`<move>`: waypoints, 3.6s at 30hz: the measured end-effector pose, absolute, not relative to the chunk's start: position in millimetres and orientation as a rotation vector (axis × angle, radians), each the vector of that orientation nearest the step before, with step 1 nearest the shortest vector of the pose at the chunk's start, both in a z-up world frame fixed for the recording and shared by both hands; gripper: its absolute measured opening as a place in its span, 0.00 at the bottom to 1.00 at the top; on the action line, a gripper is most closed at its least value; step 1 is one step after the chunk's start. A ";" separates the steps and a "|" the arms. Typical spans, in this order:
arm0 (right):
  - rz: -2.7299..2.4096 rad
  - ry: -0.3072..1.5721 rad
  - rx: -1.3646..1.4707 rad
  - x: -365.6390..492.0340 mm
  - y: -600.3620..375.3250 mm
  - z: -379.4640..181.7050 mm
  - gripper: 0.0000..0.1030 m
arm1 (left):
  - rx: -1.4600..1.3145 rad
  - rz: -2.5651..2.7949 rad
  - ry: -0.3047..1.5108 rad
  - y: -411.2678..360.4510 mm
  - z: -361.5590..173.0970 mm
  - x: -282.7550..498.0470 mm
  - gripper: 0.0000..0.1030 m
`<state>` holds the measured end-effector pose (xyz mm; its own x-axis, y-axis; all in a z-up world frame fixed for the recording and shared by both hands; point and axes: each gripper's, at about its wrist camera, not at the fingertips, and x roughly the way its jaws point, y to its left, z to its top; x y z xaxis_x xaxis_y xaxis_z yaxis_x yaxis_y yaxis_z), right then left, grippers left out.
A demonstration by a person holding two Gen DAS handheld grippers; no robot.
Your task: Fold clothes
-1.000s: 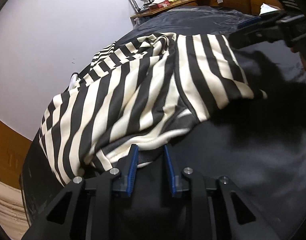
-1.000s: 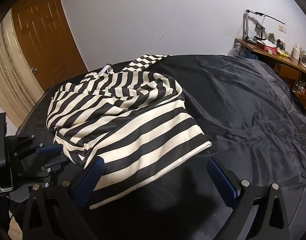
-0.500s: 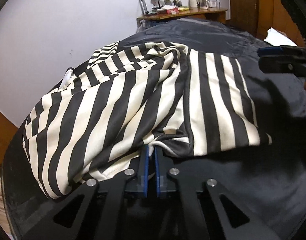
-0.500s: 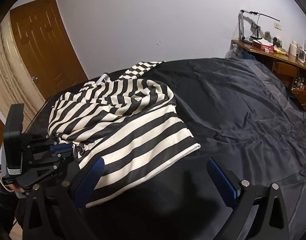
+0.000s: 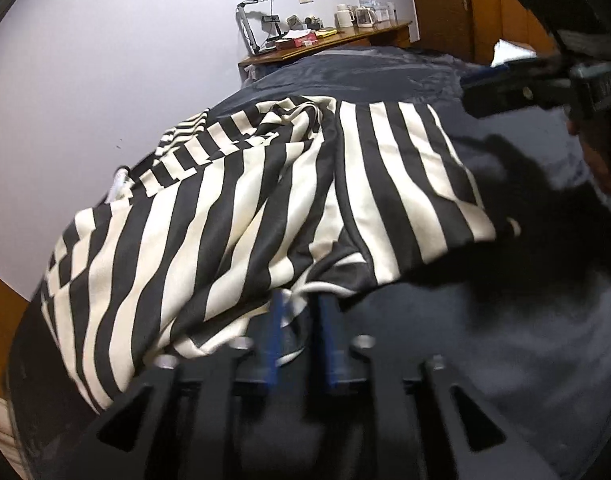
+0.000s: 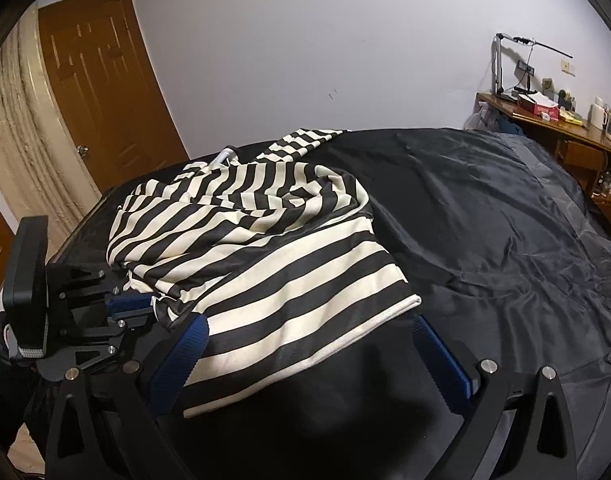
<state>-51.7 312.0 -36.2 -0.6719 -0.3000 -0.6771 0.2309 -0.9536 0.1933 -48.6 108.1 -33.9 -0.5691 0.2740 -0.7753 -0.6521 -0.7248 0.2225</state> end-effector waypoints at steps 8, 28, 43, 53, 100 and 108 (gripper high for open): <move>-2.642 -0.187 1.092 -53.8 321.2 -37.5 1.00 | -1.007 2.179 0.637 112.3 -32.5 -53.3 0.96; -2.685 -0.174 1.055 -46.8 327.8 -30.9 1.00 | -1.022 2.103 0.738 124.6 -28.2 -81.0 0.24; -2.691 -0.175 1.059 -49.8 324.2 -31.1 1.00 | -1.025 2.150 0.749 114.5 -22.7 -81.0 0.04; -2.720 -0.158 1.054 -63.2 350.0 -5.6 1.00 | -0.650 2.562 0.394 58.7 75.1 -41.3 0.03; -2.860 0.362 0.021 -52.1 247.3 143.4 0.14 | -0.213 2.803 -0.026 -66.0 194.0 11.4 0.03; -2.945 0.262 -0.294 1.3 261.7 241.1 0.14 | -0.228 2.634 -0.131 -44.6 191.1 30.9 0.42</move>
<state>1.3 261.7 241.1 -0.9660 -0.1858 0.1795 0.1512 -0.9700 -0.1905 30.9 -44.6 191.1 -0.8664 0.4800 -0.1376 -0.4640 -0.8757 -0.1337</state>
